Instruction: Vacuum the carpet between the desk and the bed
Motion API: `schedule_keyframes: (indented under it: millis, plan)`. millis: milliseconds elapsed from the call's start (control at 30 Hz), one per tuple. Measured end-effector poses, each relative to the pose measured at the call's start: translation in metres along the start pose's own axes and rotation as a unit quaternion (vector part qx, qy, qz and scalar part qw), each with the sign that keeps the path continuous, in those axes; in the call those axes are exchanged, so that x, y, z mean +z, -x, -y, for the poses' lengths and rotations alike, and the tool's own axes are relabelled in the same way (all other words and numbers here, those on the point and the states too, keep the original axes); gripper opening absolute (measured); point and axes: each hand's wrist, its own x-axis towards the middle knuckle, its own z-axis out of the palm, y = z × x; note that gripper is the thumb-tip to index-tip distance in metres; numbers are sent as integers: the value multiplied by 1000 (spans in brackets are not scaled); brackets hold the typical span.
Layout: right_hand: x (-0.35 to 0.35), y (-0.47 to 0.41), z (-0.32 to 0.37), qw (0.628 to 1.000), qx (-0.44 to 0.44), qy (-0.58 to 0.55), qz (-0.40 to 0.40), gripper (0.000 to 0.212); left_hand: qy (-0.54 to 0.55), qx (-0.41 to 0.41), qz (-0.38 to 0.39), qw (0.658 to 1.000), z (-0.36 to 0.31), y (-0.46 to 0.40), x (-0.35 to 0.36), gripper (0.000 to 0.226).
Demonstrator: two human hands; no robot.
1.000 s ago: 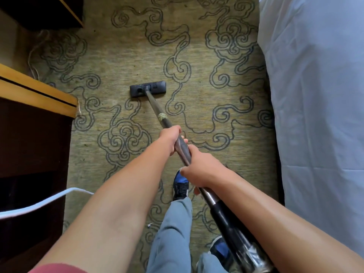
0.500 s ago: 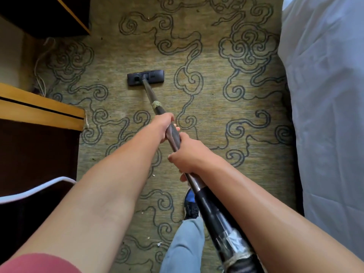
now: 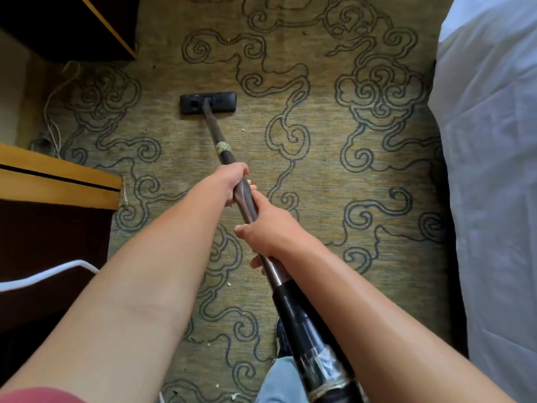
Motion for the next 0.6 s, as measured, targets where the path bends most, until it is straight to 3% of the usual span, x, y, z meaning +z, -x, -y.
schedule_keyframes:
  millis: [200,600]
  plan:
    - [-19,13,-11,998,-21,58,-17,72,40,-10,21,999,4,16,17,30]
    - [-34,125,-75,994,30,104,-24,82,40,-69,73,994,72,119,73,25]
